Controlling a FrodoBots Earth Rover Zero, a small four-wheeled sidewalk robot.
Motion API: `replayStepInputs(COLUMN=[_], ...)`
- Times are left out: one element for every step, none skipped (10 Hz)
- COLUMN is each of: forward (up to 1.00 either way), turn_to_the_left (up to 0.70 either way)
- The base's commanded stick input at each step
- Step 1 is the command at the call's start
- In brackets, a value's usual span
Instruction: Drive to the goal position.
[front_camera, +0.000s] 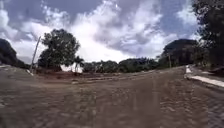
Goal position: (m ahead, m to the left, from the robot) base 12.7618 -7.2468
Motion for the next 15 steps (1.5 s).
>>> replayStepInputs(forward=[1.0, 1.0, 1.0, 1.0, 1.0, 1.0, 1.0, 1.0, 1.0, 1.0, 1.0, 1.0, 1.0, 1.0, 1.0], turn_to_the_left=[-0.27, -0.27, -0.27, -0.27, -0.27, -0.27, -0.27, -0.27, -0.27, -0.27, -0.27, -0.27, -0.27, -0.27, -0.27])
